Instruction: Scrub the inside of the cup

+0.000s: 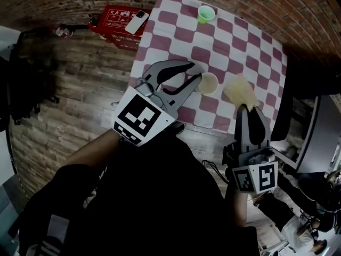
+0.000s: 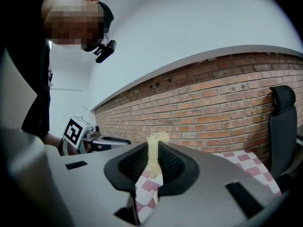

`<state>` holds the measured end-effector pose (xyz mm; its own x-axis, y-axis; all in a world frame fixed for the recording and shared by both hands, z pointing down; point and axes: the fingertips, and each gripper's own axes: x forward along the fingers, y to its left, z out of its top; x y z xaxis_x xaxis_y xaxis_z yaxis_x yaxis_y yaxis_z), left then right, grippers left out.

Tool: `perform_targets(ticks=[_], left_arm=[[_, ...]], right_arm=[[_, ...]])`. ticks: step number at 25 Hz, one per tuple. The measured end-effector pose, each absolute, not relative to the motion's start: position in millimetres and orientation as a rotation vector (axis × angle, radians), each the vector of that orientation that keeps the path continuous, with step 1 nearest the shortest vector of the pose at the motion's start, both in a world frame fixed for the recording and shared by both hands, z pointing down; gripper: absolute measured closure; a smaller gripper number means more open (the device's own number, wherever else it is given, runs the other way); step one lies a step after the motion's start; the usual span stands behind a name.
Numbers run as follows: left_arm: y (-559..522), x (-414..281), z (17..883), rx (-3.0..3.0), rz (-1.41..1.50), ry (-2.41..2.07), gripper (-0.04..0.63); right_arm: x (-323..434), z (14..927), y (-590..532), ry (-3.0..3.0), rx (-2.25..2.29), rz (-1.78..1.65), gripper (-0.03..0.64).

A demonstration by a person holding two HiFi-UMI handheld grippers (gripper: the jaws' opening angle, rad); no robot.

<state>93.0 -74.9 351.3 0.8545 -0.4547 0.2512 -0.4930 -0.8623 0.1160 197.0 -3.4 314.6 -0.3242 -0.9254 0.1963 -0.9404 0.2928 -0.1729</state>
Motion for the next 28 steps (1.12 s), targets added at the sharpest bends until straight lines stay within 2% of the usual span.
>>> perform_targets(ticks=[28], left_arm=[[-67.9,87.1,374.7,2.846,0.404,-0.735,0.492]], right_arm=[[193.5,316.6,10.3,-2.465,1.798,0.408,0.545]])
